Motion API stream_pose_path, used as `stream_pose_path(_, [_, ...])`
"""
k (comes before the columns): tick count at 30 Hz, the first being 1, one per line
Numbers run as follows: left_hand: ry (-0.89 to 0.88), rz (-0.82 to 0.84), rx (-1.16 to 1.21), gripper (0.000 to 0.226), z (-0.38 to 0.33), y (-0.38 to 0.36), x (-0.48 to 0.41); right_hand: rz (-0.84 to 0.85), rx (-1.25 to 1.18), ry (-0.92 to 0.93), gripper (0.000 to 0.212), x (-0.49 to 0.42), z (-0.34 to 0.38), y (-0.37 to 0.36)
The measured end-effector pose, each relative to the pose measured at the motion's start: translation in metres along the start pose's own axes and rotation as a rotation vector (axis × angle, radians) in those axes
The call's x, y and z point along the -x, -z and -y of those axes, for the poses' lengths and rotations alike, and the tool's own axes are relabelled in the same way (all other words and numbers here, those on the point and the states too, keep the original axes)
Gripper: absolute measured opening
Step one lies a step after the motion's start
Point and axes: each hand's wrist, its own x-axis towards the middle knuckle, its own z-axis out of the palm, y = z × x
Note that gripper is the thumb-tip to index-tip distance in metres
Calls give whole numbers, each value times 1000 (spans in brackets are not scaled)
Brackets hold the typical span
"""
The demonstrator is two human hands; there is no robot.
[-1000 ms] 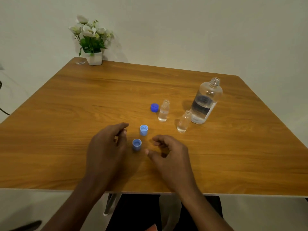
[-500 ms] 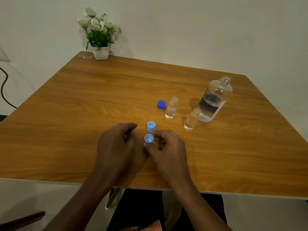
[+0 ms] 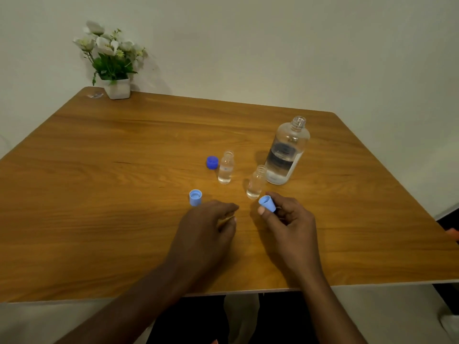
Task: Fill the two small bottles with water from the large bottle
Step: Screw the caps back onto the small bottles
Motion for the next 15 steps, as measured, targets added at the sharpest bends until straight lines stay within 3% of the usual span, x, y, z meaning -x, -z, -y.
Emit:
stream_pose_path(7, [70, 14, 115, 52, -7, -20, -33, -70, -147, -26, 36, -20, 0, 16])
stream_pose_path(11, [94, -11, 109, 56, -10, -27, -51, -73, -125, 77, 25, -36, 2, 19])
stream_pose_path(15, [75, -7, 99, 50, -10, -33, -61, -53, -65, 194, 30, -53, 8, 19])
